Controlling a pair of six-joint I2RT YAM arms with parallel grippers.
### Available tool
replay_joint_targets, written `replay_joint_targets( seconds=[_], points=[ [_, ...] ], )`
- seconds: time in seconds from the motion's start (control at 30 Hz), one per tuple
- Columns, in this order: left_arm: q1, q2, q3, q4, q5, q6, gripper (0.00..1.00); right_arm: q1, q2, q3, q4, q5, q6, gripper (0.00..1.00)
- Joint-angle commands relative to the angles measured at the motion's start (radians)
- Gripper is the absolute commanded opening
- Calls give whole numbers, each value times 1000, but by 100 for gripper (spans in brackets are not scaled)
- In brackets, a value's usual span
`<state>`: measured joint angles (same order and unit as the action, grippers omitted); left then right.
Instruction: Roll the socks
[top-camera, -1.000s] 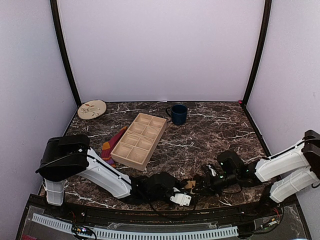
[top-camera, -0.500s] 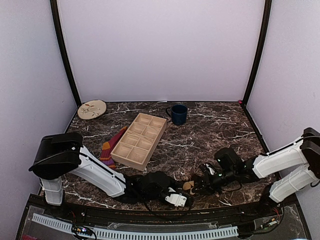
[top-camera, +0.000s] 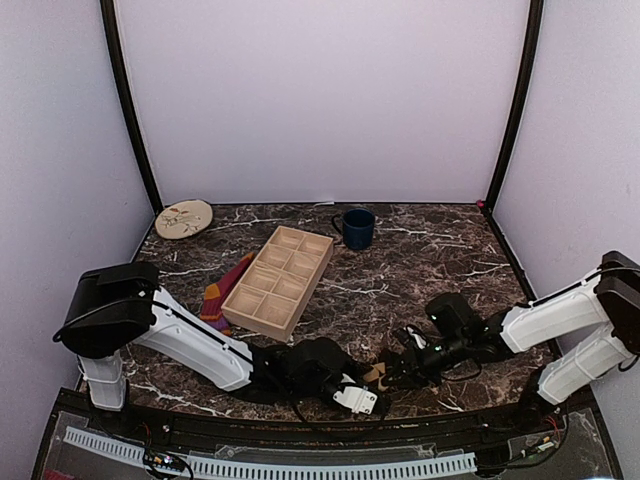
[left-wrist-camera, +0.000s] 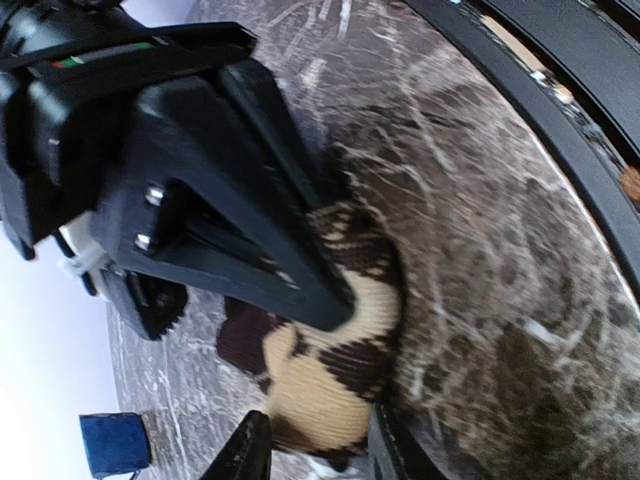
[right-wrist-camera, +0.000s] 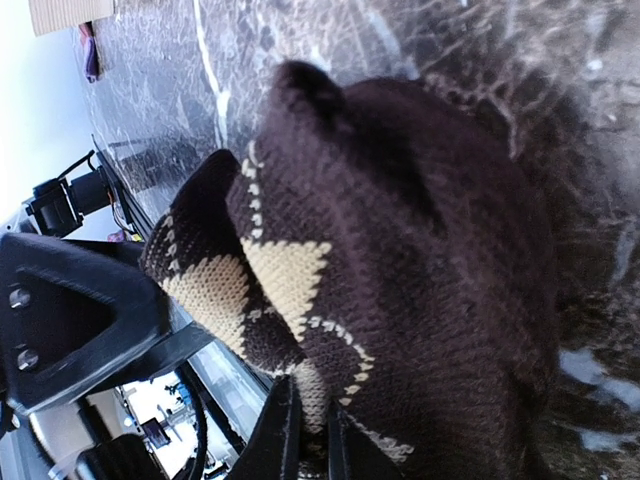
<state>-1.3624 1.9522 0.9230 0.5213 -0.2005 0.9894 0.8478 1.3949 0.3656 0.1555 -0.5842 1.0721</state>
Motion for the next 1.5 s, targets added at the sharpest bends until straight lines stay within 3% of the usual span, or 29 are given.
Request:
replay_joint_targets(
  seconds=[0.0, 0.97, 1.1, 1.27, 1.37, 1.47],
  points=[
    [8, 10, 42, 19, -17, 21, 37, -6, 10, 31, -33, -28, -41, 0],
    [23, 103, 133, -128, -68, -28, 39, -6, -7, 47, -102, -74, -107, 0],
    [32, 94, 151, -231, 8, -53, 31, -6, -11, 41, -111, -67, -110, 0],
    [42, 76, 183, -379, 114, -88, 1, -12, -33, 29, -127, -46, -112, 0],
    [45, 69, 207, -457, 148, -106, 0, -13, -48, 38, -154, -25, -125, 1],
    [45, 56, 217, -510, 162, -122, 0, -13, -70, 55, -194, 12, -147, 9]
  ],
)
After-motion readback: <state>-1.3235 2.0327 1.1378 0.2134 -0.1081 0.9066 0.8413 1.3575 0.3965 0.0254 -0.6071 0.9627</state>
